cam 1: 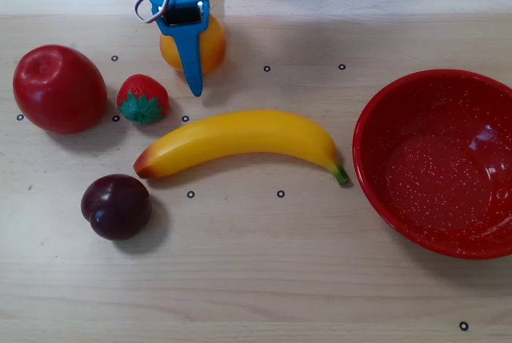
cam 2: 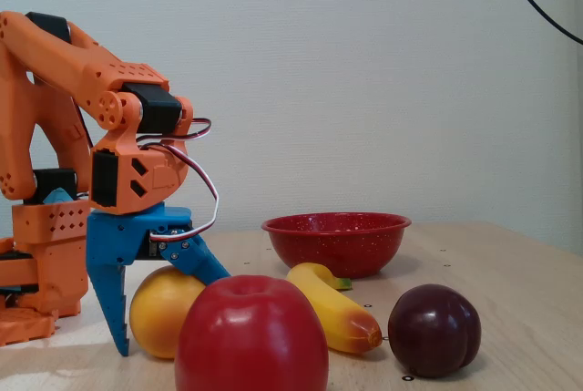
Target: Put the peach in the red bowl.
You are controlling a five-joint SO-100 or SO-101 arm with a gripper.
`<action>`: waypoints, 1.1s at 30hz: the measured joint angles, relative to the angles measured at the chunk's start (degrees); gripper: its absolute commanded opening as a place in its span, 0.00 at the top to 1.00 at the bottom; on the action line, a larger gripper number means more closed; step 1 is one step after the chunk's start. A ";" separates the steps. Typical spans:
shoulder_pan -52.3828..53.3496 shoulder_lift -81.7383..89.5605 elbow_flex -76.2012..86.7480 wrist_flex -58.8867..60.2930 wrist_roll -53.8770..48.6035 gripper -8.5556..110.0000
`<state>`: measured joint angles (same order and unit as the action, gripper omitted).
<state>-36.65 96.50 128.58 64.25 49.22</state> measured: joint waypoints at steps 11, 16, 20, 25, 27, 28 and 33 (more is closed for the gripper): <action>0.09 1.41 0.44 -0.88 0.53 0.64; 0.18 1.49 0.53 -1.14 0.53 0.75; 0.09 1.49 0.88 -1.32 0.62 0.90; 0.09 2.29 0.88 -1.32 0.70 0.93; 0.00 3.60 0.79 -0.70 0.70 0.93; 0.00 4.04 0.35 0.18 0.70 0.93; 0.18 4.22 -6.06 13.71 -2.11 0.93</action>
<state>-36.47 100.72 122.52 77.96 47.11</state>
